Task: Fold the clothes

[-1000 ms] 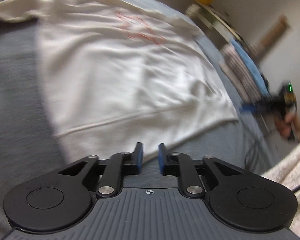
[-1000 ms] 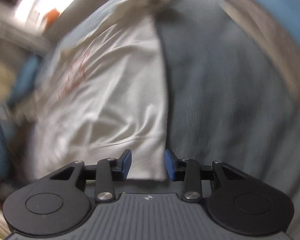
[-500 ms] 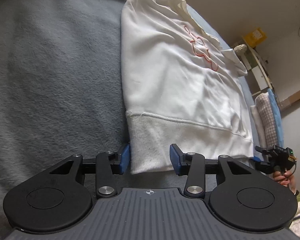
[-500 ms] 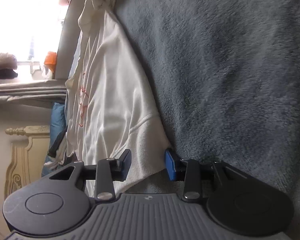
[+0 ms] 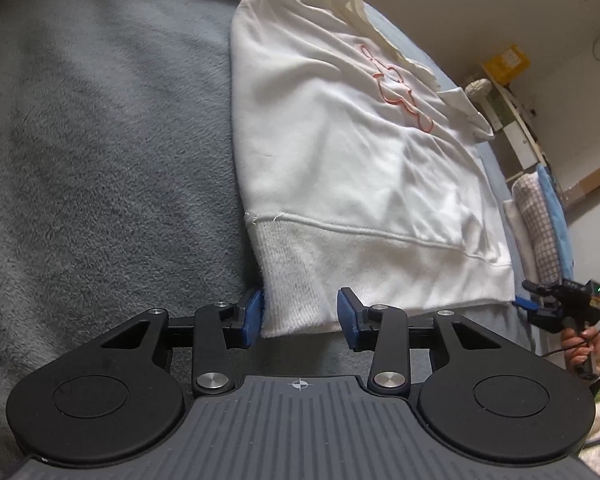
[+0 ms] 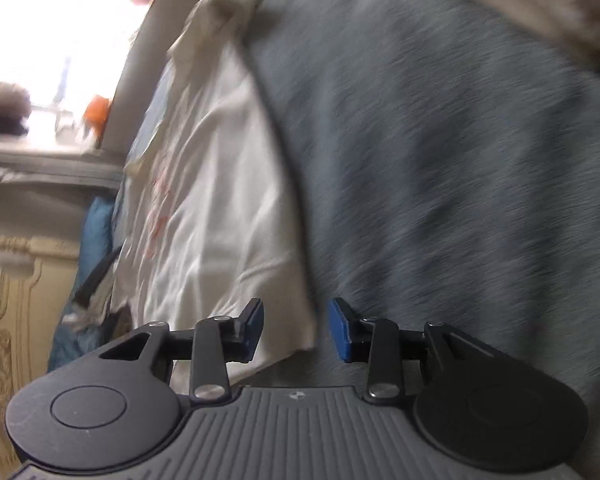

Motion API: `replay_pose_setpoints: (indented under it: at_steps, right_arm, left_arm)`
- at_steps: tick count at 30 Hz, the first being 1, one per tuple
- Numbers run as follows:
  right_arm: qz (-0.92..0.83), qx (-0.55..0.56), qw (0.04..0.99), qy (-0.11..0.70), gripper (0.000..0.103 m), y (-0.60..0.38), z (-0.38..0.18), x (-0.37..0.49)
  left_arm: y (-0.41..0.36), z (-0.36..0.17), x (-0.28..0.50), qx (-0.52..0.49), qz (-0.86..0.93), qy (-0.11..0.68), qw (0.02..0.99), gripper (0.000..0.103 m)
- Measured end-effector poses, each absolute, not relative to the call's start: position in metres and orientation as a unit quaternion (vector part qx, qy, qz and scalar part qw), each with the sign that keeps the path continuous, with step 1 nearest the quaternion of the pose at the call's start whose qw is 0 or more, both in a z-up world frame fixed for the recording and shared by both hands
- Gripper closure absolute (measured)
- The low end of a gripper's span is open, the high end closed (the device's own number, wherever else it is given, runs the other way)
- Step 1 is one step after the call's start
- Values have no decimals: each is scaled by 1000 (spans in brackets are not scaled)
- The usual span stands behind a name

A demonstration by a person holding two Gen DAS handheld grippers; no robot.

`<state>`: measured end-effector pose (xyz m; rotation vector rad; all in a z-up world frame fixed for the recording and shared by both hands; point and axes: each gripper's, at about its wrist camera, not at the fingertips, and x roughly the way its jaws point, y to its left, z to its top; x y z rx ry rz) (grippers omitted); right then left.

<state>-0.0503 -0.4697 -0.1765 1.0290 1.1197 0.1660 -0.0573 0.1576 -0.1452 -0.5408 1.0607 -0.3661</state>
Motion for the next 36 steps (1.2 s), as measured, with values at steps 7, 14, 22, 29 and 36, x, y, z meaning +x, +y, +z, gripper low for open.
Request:
replay_pose_setpoints:
  at_steps: [7, 14, 22, 29, 36]
  right_arm:
    - [117, 456, 726, 502, 65, -433, -197, -17]
    - [126, 427, 749, 491, 96, -421, -179, -28]
    - [126, 388, 783, 469, 98, -421, -144, -55]
    - [128, 362, 789, 480, 98, -428, -118, -78]
    - [128, 330, 771, 529, 99, -415, -112, -113]
  left_arm:
    - [148, -147, -54, -248, -164, 478, 826, 71]
    - [137, -128, -66, -202, -168, 448, 855, 98]
    - [152, -93, -77, -206, -224, 423, 853, 99]
    - [160, -81, -86, -207, -252, 439, 837, 99]
    - [173, -82, -111, -204, -283, 500, 792, 99]
